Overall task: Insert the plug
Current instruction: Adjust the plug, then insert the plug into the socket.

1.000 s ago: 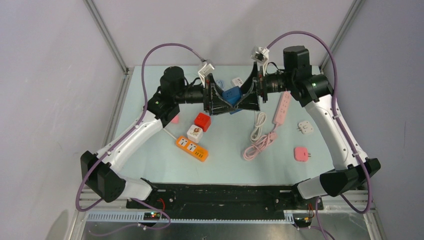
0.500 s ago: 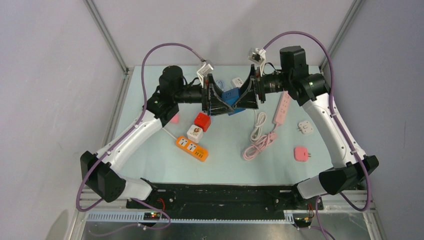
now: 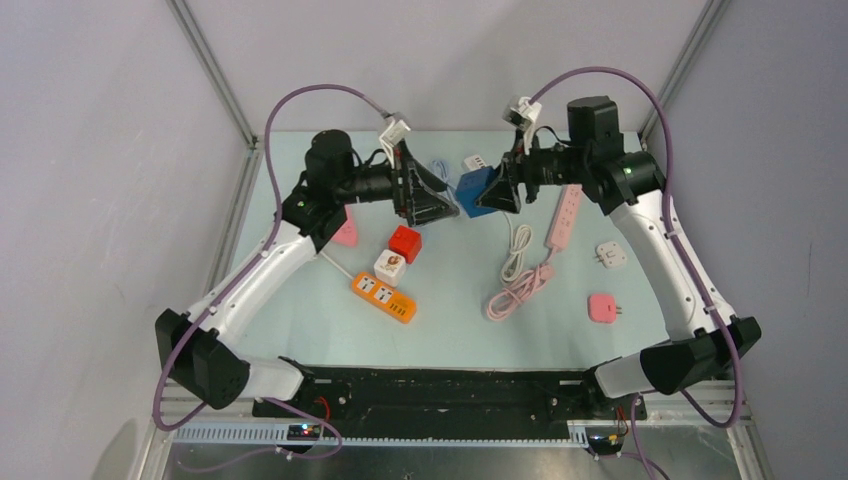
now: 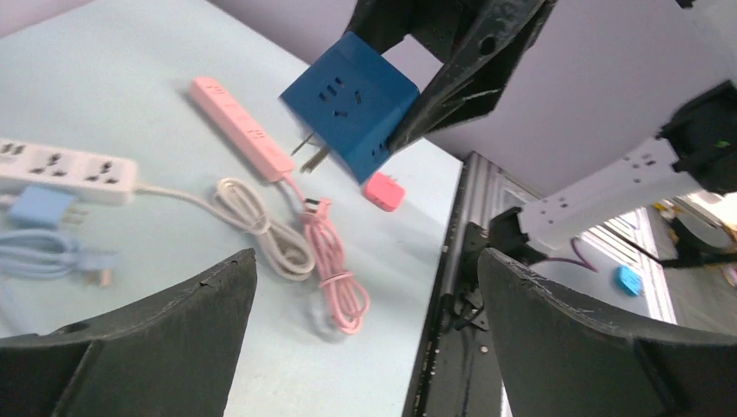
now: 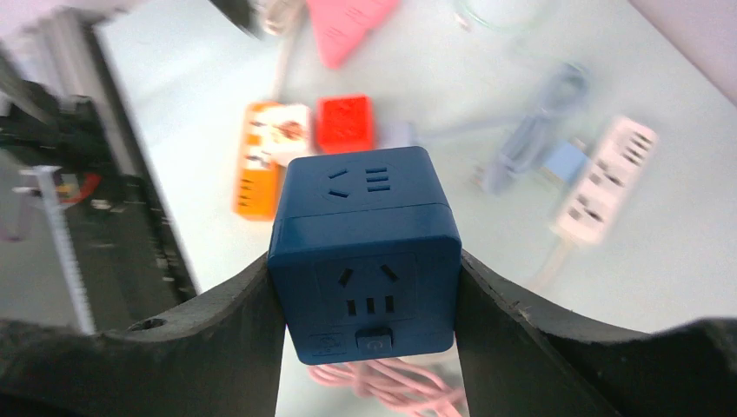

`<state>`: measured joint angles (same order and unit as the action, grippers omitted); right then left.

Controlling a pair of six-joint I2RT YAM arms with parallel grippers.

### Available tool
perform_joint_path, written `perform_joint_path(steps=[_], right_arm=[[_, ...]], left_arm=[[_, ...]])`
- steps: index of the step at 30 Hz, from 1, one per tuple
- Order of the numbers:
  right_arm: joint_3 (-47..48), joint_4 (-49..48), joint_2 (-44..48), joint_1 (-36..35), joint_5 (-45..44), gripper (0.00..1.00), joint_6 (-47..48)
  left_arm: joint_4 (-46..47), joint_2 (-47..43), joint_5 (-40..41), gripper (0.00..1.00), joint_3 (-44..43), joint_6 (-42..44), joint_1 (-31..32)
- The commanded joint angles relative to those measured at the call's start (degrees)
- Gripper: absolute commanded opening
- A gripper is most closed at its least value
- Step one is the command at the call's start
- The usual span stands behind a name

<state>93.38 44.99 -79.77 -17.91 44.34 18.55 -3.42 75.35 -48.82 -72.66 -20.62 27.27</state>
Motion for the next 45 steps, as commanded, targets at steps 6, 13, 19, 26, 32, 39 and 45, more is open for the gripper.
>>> perform_joint_path(steps=[6, 13, 19, 26, 32, 39, 45], right_arm=[[-4.24, 0.09, -4.71, 7.70, -19.37, 0.00, 19.52], [-0.26, 5.50, -14.71, 11.45, -28.87, 0.00, 23.61], [0.55, 4.76, -21.08, 15.12, -36.57, 0.00, 26.38], [1.53, 4.20, -26.45, 20.01, -32.47, 0.00, 27.80], [4.63, 6.17, -29.36, 23.24, -25.67, 0.00, 30.07], [8.18, 10.04, -31.14, 27.10, -11.36, 0.00, 35.67], [11.29, 18.11, -33.54, 28.64, -4.24, 0.00, 39.95]], left_arm=[[-5.44, -7.08, 7.04, 1.00, 5.06, 5.43, -3.78], [-7.42, -8.33, 8.83, 1.00, 6.52, 7.23, -3.96], [-8.02, -7.55, 9.97, 1.00, 7.03, 7.70, -4.04], [-8.09, -4.46, 8.84, 1.00, 5.47, 7.22, -4.00], [-8.09, -1.96, 8.21, 1.00, 3.74, 6.97, -4.06], [-8.05, 0.22, 7.27, 1.00, 2.04, 6.16, -4.06], [-8.02, 0.88, 7.38, 1.00, 1.65, 5.42, -4.05]])
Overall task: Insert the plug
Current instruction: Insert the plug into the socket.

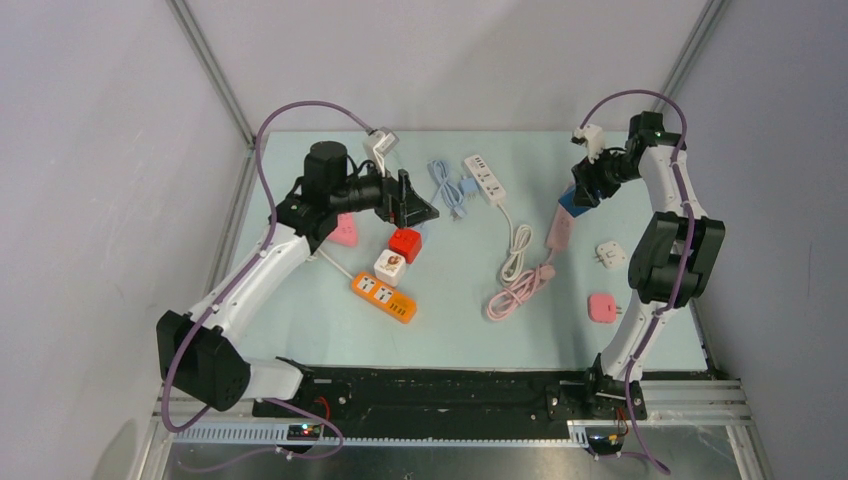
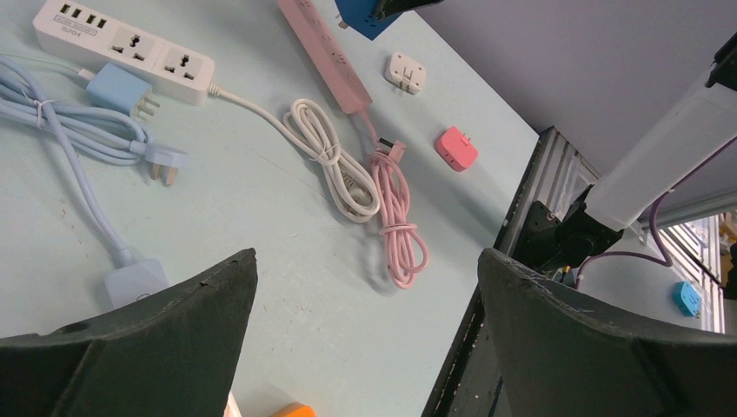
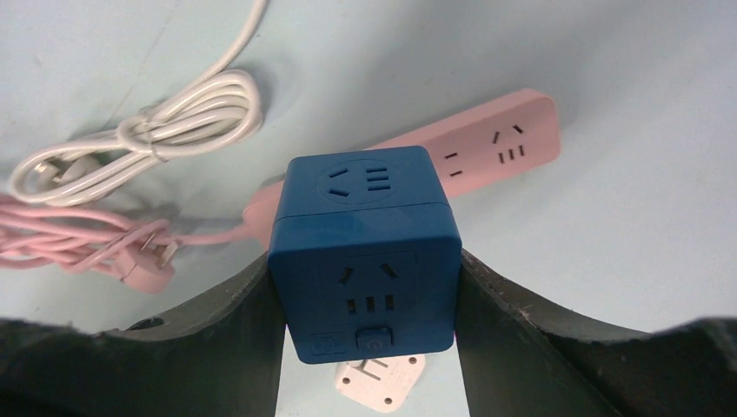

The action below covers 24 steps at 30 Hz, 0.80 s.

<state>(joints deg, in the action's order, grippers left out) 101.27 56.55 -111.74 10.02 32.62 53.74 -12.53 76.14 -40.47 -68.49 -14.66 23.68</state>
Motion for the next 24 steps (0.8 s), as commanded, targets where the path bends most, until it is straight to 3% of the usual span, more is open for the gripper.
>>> perform_joint_path(steps=[1, 8, 24], right_arm=[[3.67, 7.89, -1.88, 0.84, 8.45, 0.00, 5.13], [5.00, 13.21, -3.87, 2.26, 11.41, 0.00, 6.40], [-1.69, 2.68, -2.00, 1.79, -0.24, 0.00, 3.07]], left_arm=[[1.10, 0.12, -0.90, 1.00, -2.53, -0.68, -0.47], [1.09, -0.22, -0.79, 1.00, -2.18, -1.46, -0.46], [1.12, 0.33, -0.94, 1.00, -1.95, -1.95, -0.47]])
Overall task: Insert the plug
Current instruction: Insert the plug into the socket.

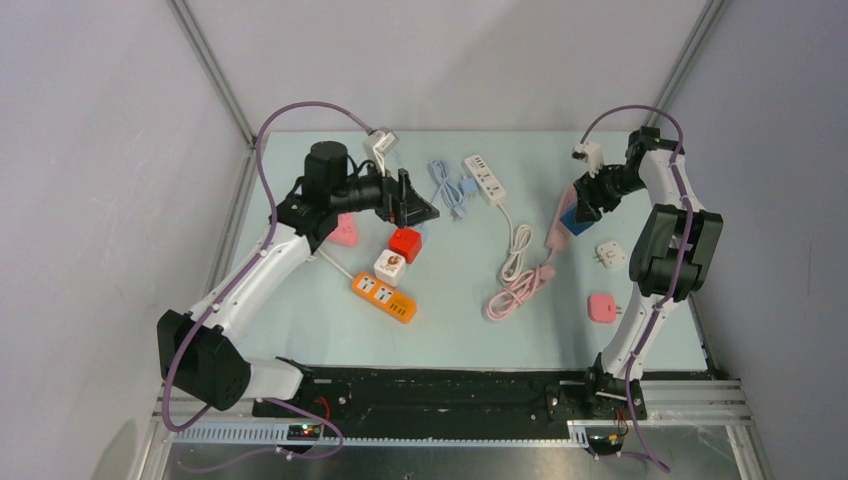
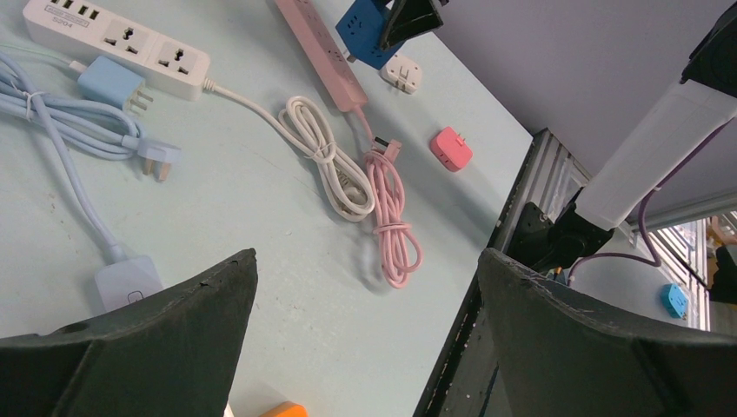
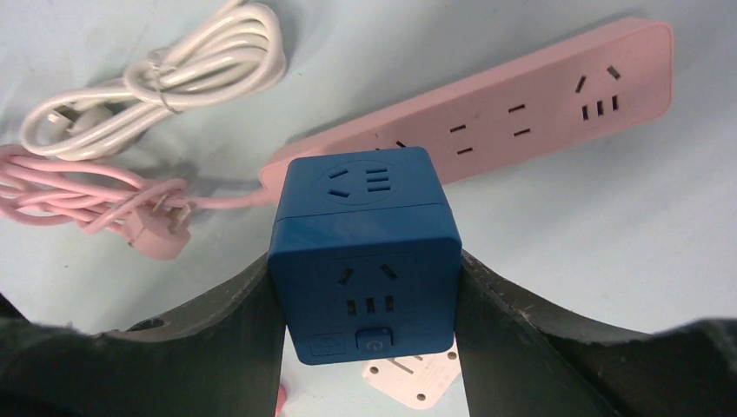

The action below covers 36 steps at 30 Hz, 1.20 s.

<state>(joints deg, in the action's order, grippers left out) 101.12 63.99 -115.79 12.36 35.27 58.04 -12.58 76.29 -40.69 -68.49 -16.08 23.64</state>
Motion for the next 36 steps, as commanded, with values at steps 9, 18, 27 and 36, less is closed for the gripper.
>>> perform_joint_path(steps=[9, 18, 27, 36], right_arm=[[-2.51, -9.03, 1.56, -3.27, -3.43, 0.00, -0.40], [-2.09, -10.50, 0.49, -4.70, -6.08, 0.00, 0.04], [-2.16, -11.84, -0.11, -5.87, -11.06, 0.00, 0.10], [6.13, -4.16, -0.94, -4.72, -6.10, 0.00, -0.44]], left_arm=[[1.21, 0.76, -0.80, 1.00, -2.35, -0.53, -0.43], [1.23, 0.63, -0.74, 1.00, -1.81, -0.40, -0.43], [1.15, 1.22, -0.90, 1.00, -1.95, -0.17, -0.44], [1.18, 1.85, -1.05, 1.00, -2.08, -0.10, -0.41]])
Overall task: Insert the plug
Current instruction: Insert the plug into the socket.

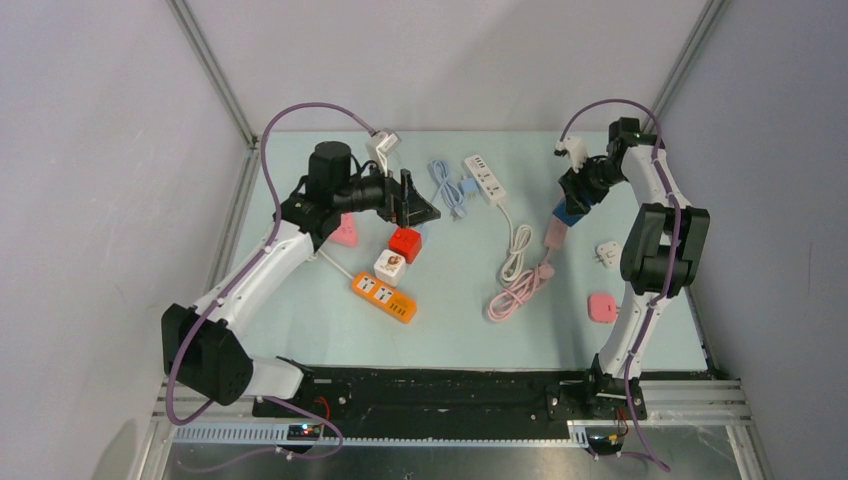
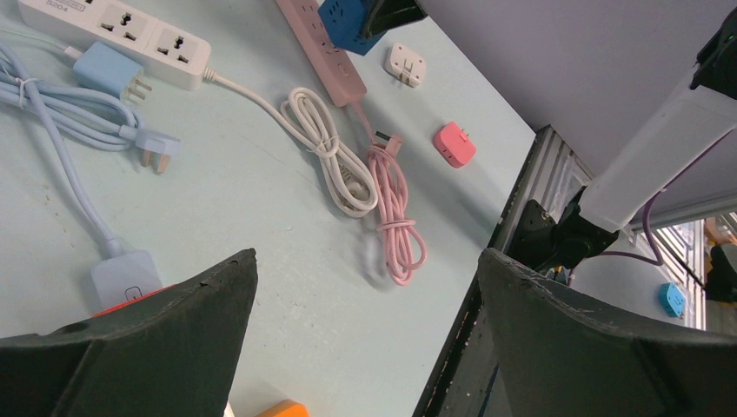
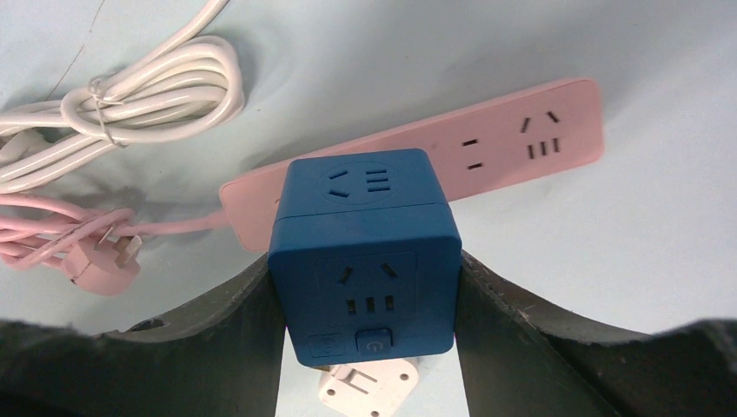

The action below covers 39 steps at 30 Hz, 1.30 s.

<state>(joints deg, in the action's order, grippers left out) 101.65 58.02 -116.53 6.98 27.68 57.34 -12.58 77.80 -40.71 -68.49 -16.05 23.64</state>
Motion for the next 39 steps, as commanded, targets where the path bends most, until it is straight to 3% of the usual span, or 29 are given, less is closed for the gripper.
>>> perform_joint_path(steps=[1, 15, 39], right_arm=[[5.99, 2.55, -0.28, 0.66, 1.69, 0.00, 0.28], [6.09, 5.09, -2.10, 0.12, 2.29, 0.00, 1.51], [0.84, -1.44, -2.17, -1.35, -5.23, 0.00, 1.38]], left_arm=[[1.18, 0.38, -1.08, 1.00, -2.04, -0.12, -0.42], [1.19, 0.83, -1.31, 1.00, -2.13, 0.05, -0.39], [1.18, 0.80, -0.95, 1.00, -1.76, -0.35, -0.41]])
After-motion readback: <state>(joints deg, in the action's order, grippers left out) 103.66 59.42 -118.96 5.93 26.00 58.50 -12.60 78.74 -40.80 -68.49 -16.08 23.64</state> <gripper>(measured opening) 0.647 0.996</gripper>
